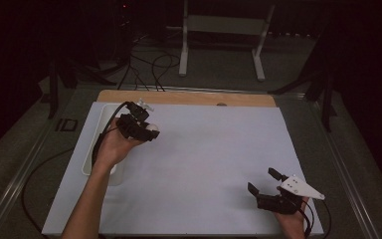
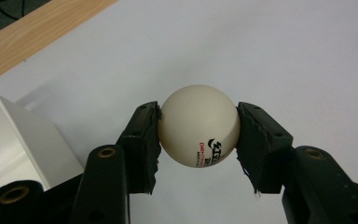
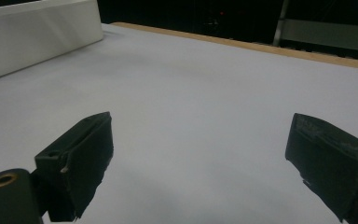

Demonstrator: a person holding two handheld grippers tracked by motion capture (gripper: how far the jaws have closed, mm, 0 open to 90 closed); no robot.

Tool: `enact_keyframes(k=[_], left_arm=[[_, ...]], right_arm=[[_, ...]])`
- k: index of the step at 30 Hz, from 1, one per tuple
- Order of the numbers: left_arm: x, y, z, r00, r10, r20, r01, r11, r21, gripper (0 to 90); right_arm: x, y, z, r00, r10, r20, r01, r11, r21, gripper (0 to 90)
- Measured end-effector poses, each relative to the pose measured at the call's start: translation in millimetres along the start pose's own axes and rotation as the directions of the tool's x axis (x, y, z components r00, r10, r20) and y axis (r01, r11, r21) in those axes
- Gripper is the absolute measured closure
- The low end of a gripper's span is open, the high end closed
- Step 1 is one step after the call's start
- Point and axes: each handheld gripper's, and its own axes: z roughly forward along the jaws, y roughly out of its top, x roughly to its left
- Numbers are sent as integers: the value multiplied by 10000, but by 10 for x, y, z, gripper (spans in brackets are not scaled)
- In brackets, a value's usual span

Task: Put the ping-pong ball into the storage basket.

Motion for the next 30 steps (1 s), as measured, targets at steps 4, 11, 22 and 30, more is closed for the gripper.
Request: enact_keyframes(k=[4, 11, 22, 30], left_arm=[[18, -11, -19, 10000, -31, -27, 31, 10000, -4, 514], [60, -56, -61, 9998, -62, -168, 64, 9999, 90, 514], [125, -125, -126, 9993, -153, -353, 158, 9998, 150, 514], [168, -194, -140, 9982, -179, -572, 193, 9995, 243, 514]], right_arm=[[0, -1, 3, 10000, 17, 1, -17, 10000, 8, 70], [-1, 0, 3, 10000, 15, 10, -15, 10000, -4, 71], [-7, -3, 0, 10000, 58, 37, -58, 10000, -26, 71], [-17, -2, -6, 9999, 86, 73, -86, 9999, -51, 70]])
